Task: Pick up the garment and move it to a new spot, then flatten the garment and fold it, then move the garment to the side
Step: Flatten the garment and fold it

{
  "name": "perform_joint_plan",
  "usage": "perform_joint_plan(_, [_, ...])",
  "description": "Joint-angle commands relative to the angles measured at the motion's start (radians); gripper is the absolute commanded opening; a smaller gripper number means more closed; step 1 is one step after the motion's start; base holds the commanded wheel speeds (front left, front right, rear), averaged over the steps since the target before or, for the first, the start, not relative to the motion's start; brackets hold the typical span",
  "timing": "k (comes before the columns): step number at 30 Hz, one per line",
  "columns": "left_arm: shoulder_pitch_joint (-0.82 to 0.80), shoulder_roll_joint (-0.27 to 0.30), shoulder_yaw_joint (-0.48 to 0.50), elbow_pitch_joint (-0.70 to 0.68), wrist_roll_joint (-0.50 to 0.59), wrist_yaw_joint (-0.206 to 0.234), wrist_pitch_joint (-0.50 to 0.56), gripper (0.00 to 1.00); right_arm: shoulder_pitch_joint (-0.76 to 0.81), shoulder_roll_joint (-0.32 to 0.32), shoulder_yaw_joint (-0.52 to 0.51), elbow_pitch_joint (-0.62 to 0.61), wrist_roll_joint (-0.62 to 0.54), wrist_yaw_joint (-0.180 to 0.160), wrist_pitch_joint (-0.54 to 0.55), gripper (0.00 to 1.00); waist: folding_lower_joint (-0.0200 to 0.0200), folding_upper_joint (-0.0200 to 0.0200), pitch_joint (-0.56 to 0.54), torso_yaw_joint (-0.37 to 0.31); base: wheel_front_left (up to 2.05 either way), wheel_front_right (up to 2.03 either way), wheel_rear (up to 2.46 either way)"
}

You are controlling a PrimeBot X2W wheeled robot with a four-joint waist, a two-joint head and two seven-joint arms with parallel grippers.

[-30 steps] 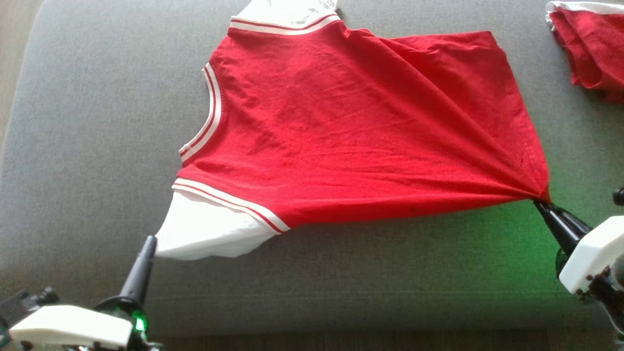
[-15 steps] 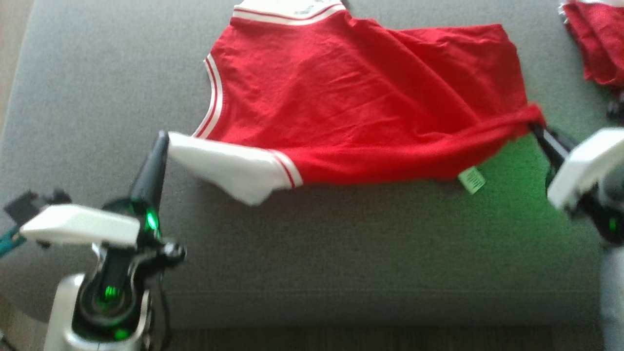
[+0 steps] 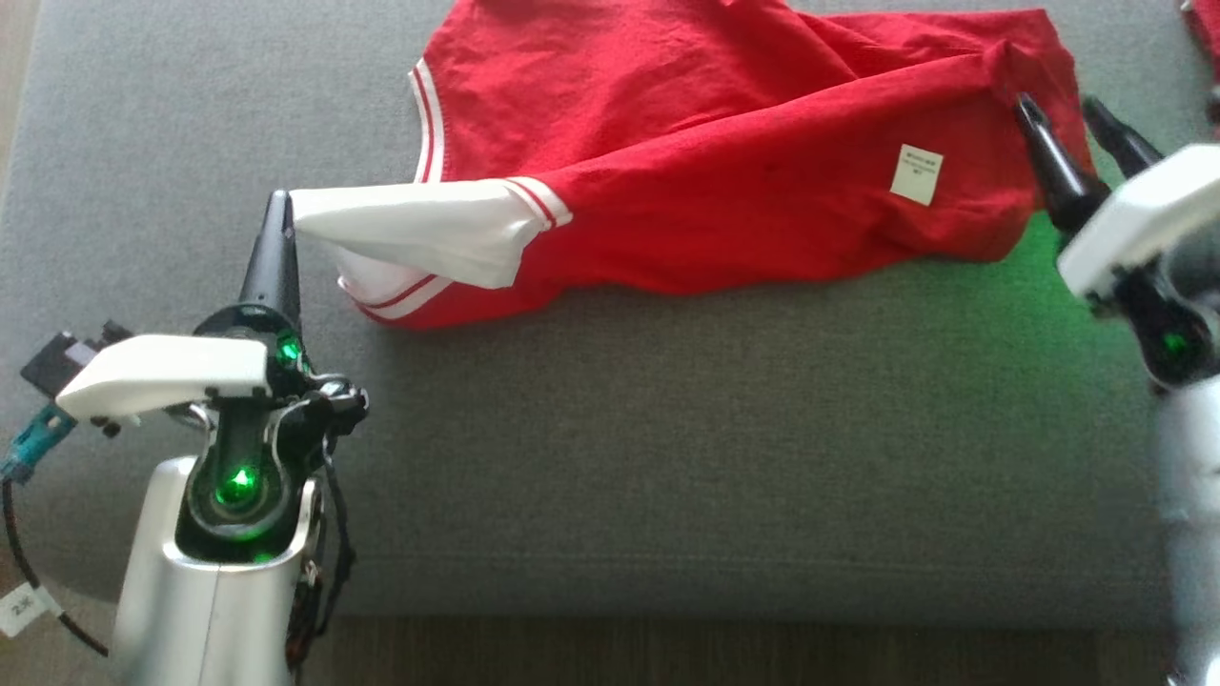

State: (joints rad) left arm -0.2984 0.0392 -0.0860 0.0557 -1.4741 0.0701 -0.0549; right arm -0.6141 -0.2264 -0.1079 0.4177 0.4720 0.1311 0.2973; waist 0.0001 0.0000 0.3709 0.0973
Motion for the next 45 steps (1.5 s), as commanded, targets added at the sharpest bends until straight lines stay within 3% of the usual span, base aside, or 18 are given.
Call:
perform_joint_plan(1, [-0.029, 0.012, 0.029, -0.028, -0.003, -0.010, -0.007, 0.00, 0.023, -0.017, 0.007, -0.046, 0.011, 0.000, -0.008, 1.00, -0.0001, 0.0000, 0.000, -0.005, 0.00, 0.00, 0.00])
perform_joint_plan(5, [-0.027, 0.014, 0.042, 0.007, 0.003, -0.031, -0.034, 0.00, 0.121, -0.044, 0.002, -0.140, 0.040, 0.000, -0.007, 1.00, -0.0001, 0.0000, 0.001, -0.029, 0.00, 0.00, 0.00])
perform_joint_plan(10, [-0.036, 0.020, 0.046, 0.038, 0.022, -0.045, -0.053, 0.00, 0.207, -0.053, 0.068, -0.264, 0.021, 0.000, -0.027, 1.00, -0.0001, 0.0000, 0.003, -0.043, 0.00, 0.00, 0.00])
perform_joint_plan(14, [-0.045, 0.022, 0.036, 0.049, 0.038, -0.053, -0.058, 0.00, 0.208, -0.051, 0.116, -0.285, -0.023, 0.000, -0.063, 1.00, -0.0001, 0.0000, 0.010, -0.042, 0.00, 0.00, 0.00])
perform_joint_plan(22, [-0.054, 0.021, 0.017, 0.060, 0.052, -0.061, -0.060, 0.00, 0.102, -0.029, 0.131, -0.147, -0.156, 0.000, -0.139, 1.00, -0.0001, 0.0000, 0.019, -0.017, 0.00, 0.00, 0.00])
perform_joint_plan(32, [-0.044, 0.020, 0.000, 0.062, 0.053, -0.066, -0.058, 0.00, -0.022, -0.011, 0.100, 0.063, -0.219, 0.000, -0.145, 1.00, -0.0001, 0.0000, 0.021, 0.013, 0.00, 0.00, 0.00])
perform_joint_plan(33, [-0.044, 0.019, -0.002, 0.062, 0.053, -0.066, -0.058, 0.00, -0.025, -0.006, 0.100, 0.074, -0.217, 0.000, -0.143, 0.82, -0.0001, 0.0000, 0.021, 0.016, 0.00, 0.00, 0.00])
perform_joint_plan(34, [-0.043, 0.019, -0.003, 0.062, 0.053, -0.067, -0.058, 0.00, -0.026, 0.001, 0.102, 0.080, -0.207, 0.000, -0.141, 0.46, -0.0001, 0.0000, 0.021, 0.018, 0.00, 0.00, 0.00])
perform_joint_plan(36, [-0.042, 0.019, -0.005, 0.061, 0.052, -0.068, -0.060, 0.00, -0.022, 0.006, 0.106, 0.079, -0.186, 0.000, -0.140, 0.11, -0.0001, 0.0000, 0.022, 0.020, 0.00, 0.00, 0.00])
perform_joint_plan(37, [-0.042, 0.019, -0.005, 0.060, 0.052, -0.068, -0.061, 0.00, -0.018, 0.004, 0.109, 0.073, -0.182, 0.000, -0.142, 0.00, -0.0001, 0.0000, 0.022, 0.020, 0.00, 0.00, 0.00])
perform_joint_plan(45, [-0.035, 0.019, -0.004, 0.058, 0.054, -0.068, -0.064, 0.00, -0.028, -0.015, 0.119, 0.020, -0.146, 0.000, -0.152, 0.00, -0.0001, 0.0000, 0.022, 0.007, 0.00, 0.00, 0.00])
